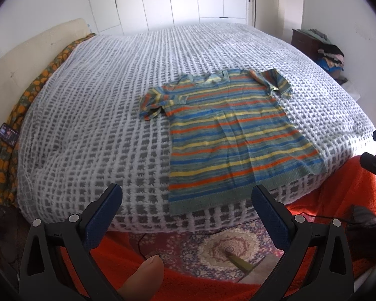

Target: Fold small clothes

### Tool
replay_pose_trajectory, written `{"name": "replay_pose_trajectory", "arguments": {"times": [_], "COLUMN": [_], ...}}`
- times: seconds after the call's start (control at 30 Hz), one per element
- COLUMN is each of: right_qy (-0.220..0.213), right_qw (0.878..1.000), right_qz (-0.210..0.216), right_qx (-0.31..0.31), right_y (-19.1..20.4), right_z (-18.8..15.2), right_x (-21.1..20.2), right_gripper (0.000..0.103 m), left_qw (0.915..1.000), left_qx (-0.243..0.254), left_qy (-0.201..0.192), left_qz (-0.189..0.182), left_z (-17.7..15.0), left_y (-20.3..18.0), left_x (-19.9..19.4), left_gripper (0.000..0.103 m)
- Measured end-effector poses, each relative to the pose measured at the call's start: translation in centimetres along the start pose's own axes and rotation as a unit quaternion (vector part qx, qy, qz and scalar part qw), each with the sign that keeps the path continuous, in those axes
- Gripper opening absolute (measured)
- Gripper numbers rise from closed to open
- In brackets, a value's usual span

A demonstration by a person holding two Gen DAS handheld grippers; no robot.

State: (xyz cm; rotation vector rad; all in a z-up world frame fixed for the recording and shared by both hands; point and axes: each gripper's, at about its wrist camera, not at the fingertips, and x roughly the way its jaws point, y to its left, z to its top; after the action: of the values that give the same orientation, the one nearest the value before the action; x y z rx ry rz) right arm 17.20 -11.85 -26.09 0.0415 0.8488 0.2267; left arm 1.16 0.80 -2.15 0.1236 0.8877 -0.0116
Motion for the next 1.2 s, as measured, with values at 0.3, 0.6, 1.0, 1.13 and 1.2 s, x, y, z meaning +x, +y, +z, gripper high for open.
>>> {"name": "replay_pose_trajectory", "arguments": {"times": [0.3, 0.6, 1.0, 1.13, 1.2], "right_qy": [-0.002, -0.002, 0.003, 0.003, 0.003], "right_qw": [1.0, 1.0, 1.0, 1.0, 1.0], "right_qz": [0.002, 0.004, 0.008, 0.009, 0.009], "right_qx": [-0.002, -0.006, -0.008, -0.012, -0.012], "right_y": [0.1, 0.5, 0.9, 1.1, 1.1], "right_z": [-0.1, 0.0, 0.4, 0.4, 0.4], "right_x": [0.3, 0.4, 0.7, 0.8, 0.9], "right_gripper": [0.103, 0.103, 0.103, 0.103, 0.103], "left_qw": [0.9996, 0.9991, 0.9984, 0.998, 0.998], "left_qx": [-0.026, -0.021, -0.003, -0.014, -0.016], "left_qy": [0.011, 0.014, 0.003, 0.001, 0.004], "left_qz": [-0.01, -0.033, -0.056, -0.062, -0.06], "left_z": [0.8, 1.5, 1.7, 1.8, 1.8], "left_y": [1.5, 1.8, 2.2, 2.3, 2.6], "left_x": [-0.9, -0.7, -0.9, -1.1, -0.9], "left_gripper": [0.103, 0.103, 0.103, 0.103, 0.103]}}
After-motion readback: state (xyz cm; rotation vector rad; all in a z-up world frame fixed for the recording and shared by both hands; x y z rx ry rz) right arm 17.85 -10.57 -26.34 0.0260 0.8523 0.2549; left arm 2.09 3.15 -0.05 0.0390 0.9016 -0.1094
